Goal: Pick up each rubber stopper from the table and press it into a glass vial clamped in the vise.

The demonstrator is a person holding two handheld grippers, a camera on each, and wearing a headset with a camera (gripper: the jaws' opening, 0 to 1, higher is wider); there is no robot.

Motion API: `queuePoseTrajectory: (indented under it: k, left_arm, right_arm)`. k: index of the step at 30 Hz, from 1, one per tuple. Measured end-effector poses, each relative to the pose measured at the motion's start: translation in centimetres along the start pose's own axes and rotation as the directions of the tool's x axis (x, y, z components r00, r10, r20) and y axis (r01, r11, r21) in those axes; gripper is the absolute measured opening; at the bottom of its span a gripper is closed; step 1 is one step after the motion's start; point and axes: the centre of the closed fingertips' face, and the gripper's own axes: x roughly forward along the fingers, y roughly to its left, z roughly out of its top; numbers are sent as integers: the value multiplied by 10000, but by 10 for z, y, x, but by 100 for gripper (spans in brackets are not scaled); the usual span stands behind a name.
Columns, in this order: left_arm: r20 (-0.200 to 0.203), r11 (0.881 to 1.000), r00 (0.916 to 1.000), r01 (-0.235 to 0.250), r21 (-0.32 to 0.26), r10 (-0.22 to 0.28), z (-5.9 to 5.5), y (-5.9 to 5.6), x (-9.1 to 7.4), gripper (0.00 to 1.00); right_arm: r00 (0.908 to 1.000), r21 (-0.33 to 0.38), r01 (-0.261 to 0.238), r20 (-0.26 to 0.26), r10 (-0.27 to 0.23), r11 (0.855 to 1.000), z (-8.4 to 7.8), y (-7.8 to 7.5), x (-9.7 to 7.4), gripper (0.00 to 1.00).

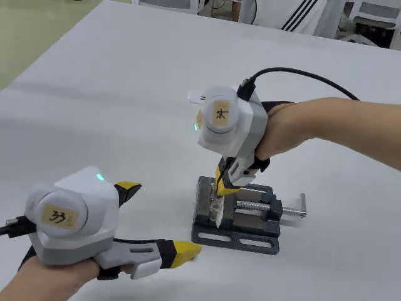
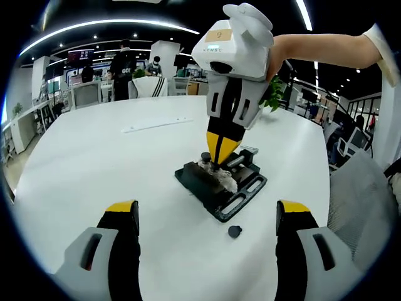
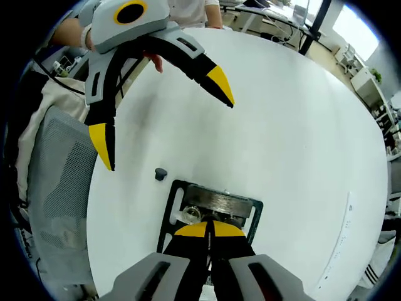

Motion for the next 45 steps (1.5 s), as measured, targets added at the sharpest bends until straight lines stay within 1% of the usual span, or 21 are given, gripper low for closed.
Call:
queuePoseTrajectory:
  k: [2, 3, 6, 8, 11, 14, 19, 20, 24, 26, 27, 29, 30, 33, 36, 37, 39, 41, 42, 43, 45]
  left_arm:
    - [6, 10000, 10000, 60, 11, -60, 1, -1, 0, 89]
    - [5, 9999, 10000, 94, 50, -94, 2, -2, 1, 89]
    - [-16, 9998, 9998, 182, 69, -182, 2, -5, 3, 89]
    - [-18, 9996, 9997, 225, 145, -224, 3, -6, 3, 89]
    - [-7, 9996, 9997, 232, 146, -232, 2, -5, 2, 89]
    - [-17, 9997, 9998, 205, 116, -205, 1, -5, 2, 89]
    - [-33, 9995, 9997, 258, 180, -258, 1, -6, 2, 89]
    - [-28, 9996, 9997, 259, 147, -258, 1, -5, 2, 89]
    - [-27, 9995, 9997, 255, 176, -254, 2, -6, 1, 89]
    - [-15, 9995, 9997, 252, 180, -252, 2, -6, 1, 89]
    - [4, 9996, 9997, 241, 166, -241, 2, -4, 1, 89]
    - [14, 9996, 9998, 216, 169, -216, 1, -3, 0, 89]
    - [24, 9997, 9998, 207, 155, -207, 2, -2, -1, 89]
    - [45, 9997, 9998, 176, 152, -177, 2, -1, -2, 89]
    - [43, 9997, 9998, 176, 155, -177, 2, -1, -2, 89]
    - [32, 9997, 9998, 182, 164, -183, 1, -1, -2, 89]
    - [3, 9997, 9998, 193, 169, -193, 0, -1, -2, 89]
    - [-15, 9996, 9998, 207, 173, -206, -1, -1, -2, 89]
    - [-37, 9995, 9997, 244, 179, -243, -2, -1, -1, 89]
    - [-43, 9994, 9996, 277, 198, -276, -2, -2, -2, 89]
    - [-71, 9991, 9994, 335, 243, -333, -3, -4, -2, 89]
  right_arm:
    - [10000, 83, 6, 90, -7, 10000, -1, -1, 0, 0]
    - [9999, 273, 57, 148, -61, 9996, 0, -1, 0, 0]
    - [9996, 149, 201, 213, -204, 9997, 0, -2, 1, 0]
    - [9988, -179, 392, 294, -386, 9991, 0, -5, 2, 0]
    - [9974, -515, 608, 430, -586, 9968, -1, -4, 1, 0]
    - [9966, -482, 690, 488, -667, 9964, 0, -7, 1, 0]
    - [9960, -682, 749, 541, -713, 9949, 0, -9, 1, 0]
    - [9954, -578, 787, 585, -753, 9952, 0, -9, 1, 0]
    - [9927, -565, 1004, 720, -963, 9933, 0, -13, -2, 6]
    - [9920, -344, 827, 980, -790, 9960, 5, -10, -3, 15]
    - [9894, -211, 877, 1178, -847, 9959, 7, -10, -5, 18]
    - [9855, -316, 1034, 1387, -981, 9941, 7, -10, -6, 20]
    - [9820, -239, 1027, 1620, -975, 9944, 9, -8, -8, 22]
    - [9690, 128, 1110, 2207, -1111, 9937, 9, -2, -11, 37]
    - [9603, 456, 1163, 2500, -1241, 9922, 5, 1, -12, 45]
    - [9546, 666, 1180, 2673, -1316, 9908, 4, 2, -12, 49]
    - [9473, 814, 1249, 2864, -1432, 9888, 1, 2, -13, 59]
    - [9384, 1132, 1342, 3048, -1629, 9845, -1, 7, -13, 66]
    - [9262, 1278, 1392, 3342, -1748, 9820, 0, 7, -15, 69]
    - [9174, 1373, 1421, 3537, -1825, 9803, 1, 8, -16, 74]
    - [9085, 1624, 1439, 3695, -1954, 9762, -1, 11, -17, 85]
